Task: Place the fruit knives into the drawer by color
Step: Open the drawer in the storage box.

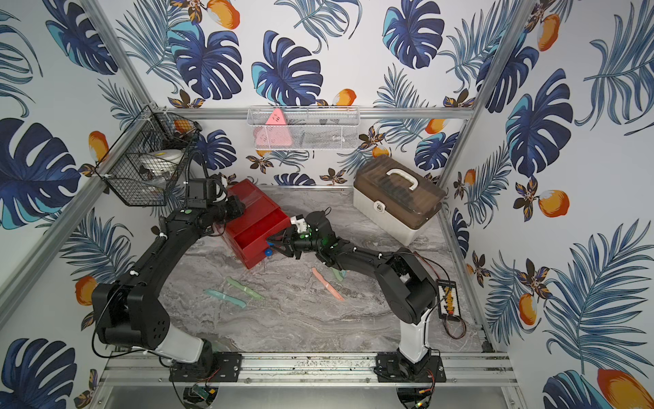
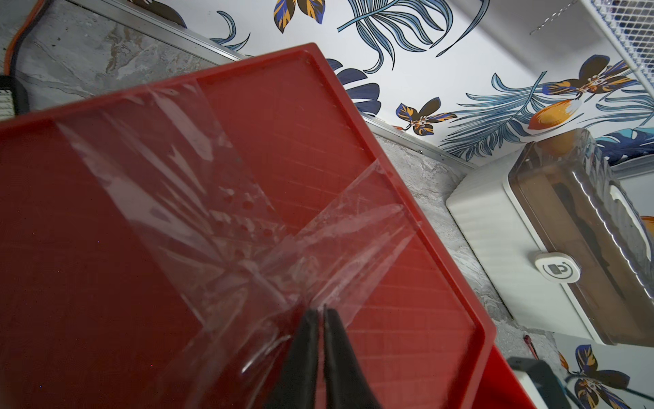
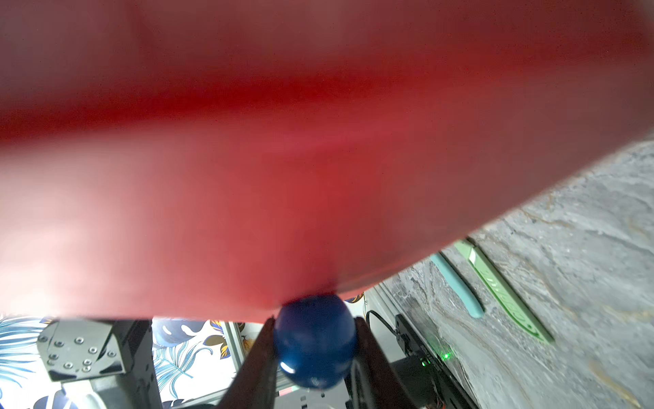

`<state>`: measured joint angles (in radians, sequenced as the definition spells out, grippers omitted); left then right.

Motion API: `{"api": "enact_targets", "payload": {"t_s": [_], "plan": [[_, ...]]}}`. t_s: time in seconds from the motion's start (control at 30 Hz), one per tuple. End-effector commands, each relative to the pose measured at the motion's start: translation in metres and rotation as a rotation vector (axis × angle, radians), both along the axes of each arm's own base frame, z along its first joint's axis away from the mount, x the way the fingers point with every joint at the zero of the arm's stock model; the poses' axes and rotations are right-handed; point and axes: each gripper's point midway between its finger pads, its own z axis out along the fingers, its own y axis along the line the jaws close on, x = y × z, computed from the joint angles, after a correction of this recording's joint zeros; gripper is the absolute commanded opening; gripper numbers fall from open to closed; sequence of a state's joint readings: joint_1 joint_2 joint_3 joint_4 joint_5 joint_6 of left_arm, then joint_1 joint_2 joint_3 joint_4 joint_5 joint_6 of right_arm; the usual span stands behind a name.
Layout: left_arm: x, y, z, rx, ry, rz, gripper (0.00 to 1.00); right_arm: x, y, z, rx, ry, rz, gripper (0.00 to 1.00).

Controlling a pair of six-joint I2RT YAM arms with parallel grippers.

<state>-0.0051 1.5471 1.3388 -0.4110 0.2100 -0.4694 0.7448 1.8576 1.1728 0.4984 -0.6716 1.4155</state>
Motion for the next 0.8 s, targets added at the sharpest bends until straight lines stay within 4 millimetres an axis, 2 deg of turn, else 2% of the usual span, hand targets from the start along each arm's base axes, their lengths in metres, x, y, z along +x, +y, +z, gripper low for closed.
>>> {"api": "enact_targets", "payload": {"t_s": [0.0, 0.13, 0.2, 0.27, 0.3, 0.37, 0.5, 0.6, 0.77], "plan": [[-0.037, -0.002, -0.049, 0.006, 0.244, -0.015, 0.13, -0.023, -0.005, 0.001, 0.013, -0.014, 0.067, 0.26], [-0.036, -0.001, -0.049, 0.013, 0.245, -0.013, 0.13, -0.029, -0.010, -0.005, 0.000, -0.002, 0.071, 0.28], [-0.036, -0.001, -0.050, 0.014, 0.247, -0.013, 0.13, -0.029, -0.010, -0.006, -0.010, 0.003, 0.072, 0.34], [-0.035, -0.001, -0.050, 0.015, 0.248, -0.014, 0.13, -0.029, -0.010, -0.007, -0.018, 0.010, 0.075, 0.45], [-0.034, -0.001, -0.049, 0.016, 0.245, -0.014, 0.13, -0.029, -0.010, -0.003, -0.012, 0.003, 0.075, 0.57], [-0.033, -0.001, -0.046, 0.017, 0.241, -0.016, 0.14, -0.030, -0.010, 0.001, -0.010, -0.008, 0.083, 0.69], [-0.026, -0.002, -0.034, 0.030, 0.214, -0.024, 0.18, -0.033, -0.016, 0.012, -0.026, -0.032, 0.084, 0.83], [-0.023, -0.005, -0.020, 0.053, 0.193, -0.032, 0.29, -0.036, -0.025, 0.017, -0.050, -0.043, 0.085, 0.92], [-0.017, -0.008, 0.000, 0.050, 0.166, -0.035, 0.60, -0.042, -0.050, 0.016, -0.094, -0.037, 0.081, 1.00]]}}
